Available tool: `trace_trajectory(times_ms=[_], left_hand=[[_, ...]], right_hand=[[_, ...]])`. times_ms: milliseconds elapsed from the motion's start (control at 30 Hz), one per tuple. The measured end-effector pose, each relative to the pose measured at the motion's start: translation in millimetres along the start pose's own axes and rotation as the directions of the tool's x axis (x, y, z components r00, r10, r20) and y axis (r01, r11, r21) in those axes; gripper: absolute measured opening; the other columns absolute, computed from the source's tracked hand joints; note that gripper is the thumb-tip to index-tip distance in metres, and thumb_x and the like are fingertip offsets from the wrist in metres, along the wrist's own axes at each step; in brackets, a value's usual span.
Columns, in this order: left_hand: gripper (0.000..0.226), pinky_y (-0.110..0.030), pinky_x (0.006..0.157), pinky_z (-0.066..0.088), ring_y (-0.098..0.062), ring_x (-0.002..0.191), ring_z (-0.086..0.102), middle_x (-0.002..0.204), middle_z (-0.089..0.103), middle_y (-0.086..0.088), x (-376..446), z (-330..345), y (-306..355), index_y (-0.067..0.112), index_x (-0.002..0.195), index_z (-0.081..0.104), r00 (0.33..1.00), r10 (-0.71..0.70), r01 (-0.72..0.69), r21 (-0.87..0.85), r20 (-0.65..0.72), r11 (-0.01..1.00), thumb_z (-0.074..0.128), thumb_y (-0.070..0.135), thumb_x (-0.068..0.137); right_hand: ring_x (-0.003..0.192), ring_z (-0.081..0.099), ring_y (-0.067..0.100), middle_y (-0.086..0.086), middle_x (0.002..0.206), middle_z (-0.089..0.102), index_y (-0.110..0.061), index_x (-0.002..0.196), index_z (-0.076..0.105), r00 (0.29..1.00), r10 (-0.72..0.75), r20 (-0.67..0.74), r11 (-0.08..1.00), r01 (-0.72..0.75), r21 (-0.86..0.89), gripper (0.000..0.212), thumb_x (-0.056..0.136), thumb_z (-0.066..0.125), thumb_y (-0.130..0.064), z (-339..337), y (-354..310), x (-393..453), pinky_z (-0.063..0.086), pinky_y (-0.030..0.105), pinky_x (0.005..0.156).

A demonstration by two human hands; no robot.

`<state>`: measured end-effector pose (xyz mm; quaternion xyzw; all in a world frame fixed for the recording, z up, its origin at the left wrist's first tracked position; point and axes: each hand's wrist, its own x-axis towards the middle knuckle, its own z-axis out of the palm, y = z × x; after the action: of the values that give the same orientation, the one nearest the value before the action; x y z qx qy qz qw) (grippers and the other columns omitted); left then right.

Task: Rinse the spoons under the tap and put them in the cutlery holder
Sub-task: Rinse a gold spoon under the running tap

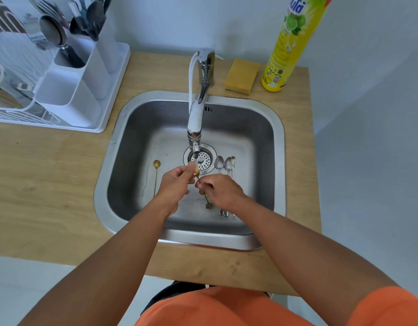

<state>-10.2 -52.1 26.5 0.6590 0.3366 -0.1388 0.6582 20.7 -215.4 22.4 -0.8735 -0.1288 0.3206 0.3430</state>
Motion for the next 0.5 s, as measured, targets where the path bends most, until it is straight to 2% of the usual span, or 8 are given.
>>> trace_trajectory(times_ms=[67, 133, 267, 333, 400, 500], left_hand=[[0.029, -0.032, 0.074, 0.049, -0.012, 0.092, 0.066, 0.093, 0.078, 0.008, 0, -1, 0, 0.025, 0.101, 0.08, 1.0, -0.014, 0.014, -0.011, 0.008, 1.0, 0.063, 0.048, 0.1], [0.023, -0.032, 0.076, 0.049, -0.014, 0.096, 0.065, 0.093, 0.079, 0.014, -1, -4, 0, 0.025, 0.106, 0.078, 0.999, -0.028, 0.029, -0.031, 0.037, 0.999, 0.063, 0.041, 0.102], [0.018, -0.032, 0.077, 0.049, -0.013, 0.096, 0.067, 0.106, 0.079, 0.012, 0, -8, -2, 0.03, 0.116, 0.074, 0.997, 0.021, -0.019, -0.03, 0.075, 0.999, 0.069, 0.035, 0.099], [0.018, -0.028, 0.072, 0.051, -0.009, 0.09, 0.069, 0.108, 0.08, 0.007, 0, -5, 0, 0.031, 0.114, 0.074, 0.995, 0.065, -0.062, -0.036, 0.081, 0.997, 0.073, 0.031, 0.096], [0.011, -0.018, 0.063, 0.054, -0.003, 0.083, 0.072, 0.097, 0.081, 0.008, 1, -1, 3, 0.026, 0.105, 0.077, 0.989, 0.127, -0.124, -0.044, 0.077, 0.991, 0.074, 0.021, 0.096], [0.017, -0.017, 0.07, 0.058, -0.008, 0.086, 0.075, 0.09, 0.081, 0.009, 3, 3, 5, 0.026, 0.096, 0.078, 0.975, 0.217, -0.22, 0.081, 0.048, 0.972, 0.068, 0.014, 0.101]], right_hand=[[0.091, 0.07, 0.008, -0.018, 0.092, 0.076, -0.037, 0.087, 0.068, 1.0, 0.014, 0.019, 0.999, -0.015, 0.035, 0.024, 0.104, 0.052, -0.034, -2, 0, 0, 0.058, 0.04, 0.087], [0.096, 0.071, 0.01, -0.016, 0.092, 0.077, -0.035, 0.086, 0.067, 0.999, 0.016, 0.045, 0.998, -0.019, 0.056, 0.024, 0.105, 0.052, -0.033, -4, 0, 1, 0.058, 0.043, 0.092], [0.097, 0.072, 0.011, -0.013, 0.093, 0.079, -0.028, 0.091, 0.07, 0.996, -0.003, 0.094, 0.996, -0.005, 0.087, 0.024, 0.105, 0.052, -0.032, -8, 0, 4, 0.057, 0.046, 0.093], [0.084, 0.071, 0.004, -0.014, 0.091, 0.079, -0.026, 0.089, 0.071, 0.992, -0.029, 0.125, 0.997, 0.02, 0.07, 0.025, 0.105, 0.053, -0.032, -8, -1, 6, 0.059, 0.044, 0.087], [0.075, 0.069, 0.004, -0.015, 0.088, 0.079, -0.025, 0.088, 0.072, 0.989, -0.044, 0.141, 0.998, 0.038, 0.046, 0.027, 0.106, 0.053, -0.033, -5, -2, 7, 0.059, 0.044, 0.084], [0.089, 0.074, 0.014, -0.015, 0.088, 0.079, -0.029, 0.087, 0.072, 0.992, -0.022, 0.128, 0.997, 0.013, 0.078, 0.026, 0.105, 0.055, -0.033, -1, -2, 5, 0.058, 0.046, 0.089]])
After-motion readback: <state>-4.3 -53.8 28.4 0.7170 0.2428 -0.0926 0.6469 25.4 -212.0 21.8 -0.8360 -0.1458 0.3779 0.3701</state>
